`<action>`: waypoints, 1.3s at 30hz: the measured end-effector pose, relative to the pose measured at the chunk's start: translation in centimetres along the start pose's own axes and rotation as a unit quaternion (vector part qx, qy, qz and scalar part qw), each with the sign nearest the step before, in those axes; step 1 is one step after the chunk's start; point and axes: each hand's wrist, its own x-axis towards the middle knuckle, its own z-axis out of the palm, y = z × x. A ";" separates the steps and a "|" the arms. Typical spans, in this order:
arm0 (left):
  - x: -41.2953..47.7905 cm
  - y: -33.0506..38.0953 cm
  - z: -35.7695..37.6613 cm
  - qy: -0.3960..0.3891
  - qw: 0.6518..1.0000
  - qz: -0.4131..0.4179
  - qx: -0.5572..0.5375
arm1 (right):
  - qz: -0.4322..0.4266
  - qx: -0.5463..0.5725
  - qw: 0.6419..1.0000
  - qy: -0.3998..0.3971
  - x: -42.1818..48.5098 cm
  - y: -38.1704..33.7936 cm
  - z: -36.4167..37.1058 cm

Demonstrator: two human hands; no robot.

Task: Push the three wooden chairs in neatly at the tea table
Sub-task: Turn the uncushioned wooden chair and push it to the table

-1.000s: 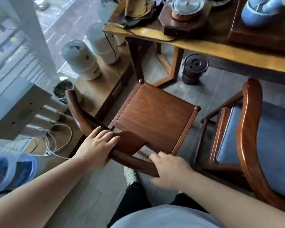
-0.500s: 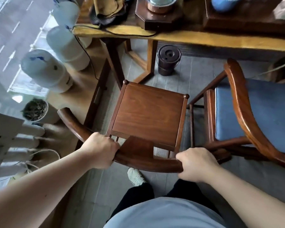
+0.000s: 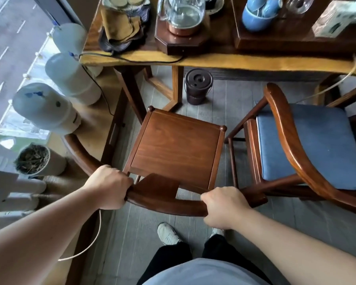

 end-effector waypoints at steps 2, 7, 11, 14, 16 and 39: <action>0.4 1.6 -0.5 0.000 1.000 -0.004 -0.012 | 0.005 0.001 1.000 -0.002 -0.5 1.7 -0.2; 2.5 6.1 -3.1 -0.003 1.000 -0.015 -0.024 | 0.037 -0.024 0.999 -0.024 -1.4 6.8 -2.1; 4.4 8.2 -4.5 0.011 1.000 -0.018 -0.009 | 0.052 -0.035 0.998 -0.025 -1.9 9.8 -2.8; 4.9 8.1 -4.6 0.006 1.000 -0.009 -0.006 | 0.050 -0.027 0.998 -0.022 -1.8 10.2 -2.7; 5.1 7.9 -5.2 -0.001 1.000 -0.004 -0.010 | 0.049 -0.028 0.998 -0.018 -1.8 10.2 -2.6; 8.6 10.4 -6.1 0.021 0.999 -0.018 -0.039 | 0.024 -0.053 0.998 0.022 -1.3 12.6 -2.3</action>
